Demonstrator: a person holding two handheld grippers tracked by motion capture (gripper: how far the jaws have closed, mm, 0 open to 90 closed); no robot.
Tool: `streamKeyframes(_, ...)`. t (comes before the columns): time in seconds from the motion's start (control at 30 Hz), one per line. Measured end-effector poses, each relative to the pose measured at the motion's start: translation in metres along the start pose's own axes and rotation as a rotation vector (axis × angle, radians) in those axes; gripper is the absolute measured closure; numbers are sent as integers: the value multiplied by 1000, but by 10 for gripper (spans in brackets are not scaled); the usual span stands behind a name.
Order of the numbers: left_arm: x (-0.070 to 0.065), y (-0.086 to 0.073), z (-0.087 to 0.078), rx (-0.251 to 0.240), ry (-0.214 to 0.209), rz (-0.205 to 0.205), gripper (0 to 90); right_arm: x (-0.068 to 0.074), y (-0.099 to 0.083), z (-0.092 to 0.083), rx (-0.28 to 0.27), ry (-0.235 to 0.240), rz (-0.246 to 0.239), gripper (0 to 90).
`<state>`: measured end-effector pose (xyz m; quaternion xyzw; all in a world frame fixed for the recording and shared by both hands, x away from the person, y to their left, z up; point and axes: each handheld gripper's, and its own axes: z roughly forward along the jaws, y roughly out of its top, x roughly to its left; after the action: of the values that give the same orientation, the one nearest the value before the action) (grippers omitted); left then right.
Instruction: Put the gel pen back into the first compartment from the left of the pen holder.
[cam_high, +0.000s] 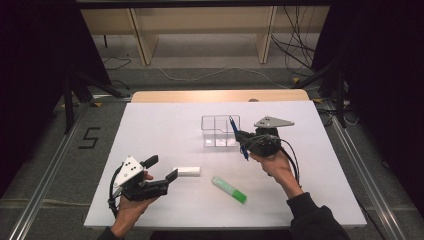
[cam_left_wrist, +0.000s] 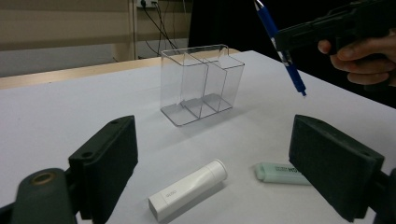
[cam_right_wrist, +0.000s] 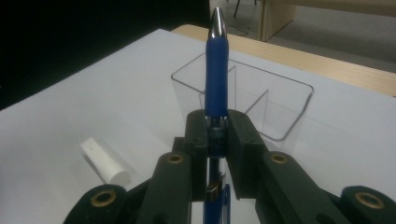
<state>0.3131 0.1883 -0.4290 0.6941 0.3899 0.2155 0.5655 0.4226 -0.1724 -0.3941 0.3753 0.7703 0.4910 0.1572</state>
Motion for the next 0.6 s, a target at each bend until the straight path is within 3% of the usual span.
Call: streamKeyframes(0.6,0,0,1,7,-3,3,150,7,25,31,-60,-12,11,799)
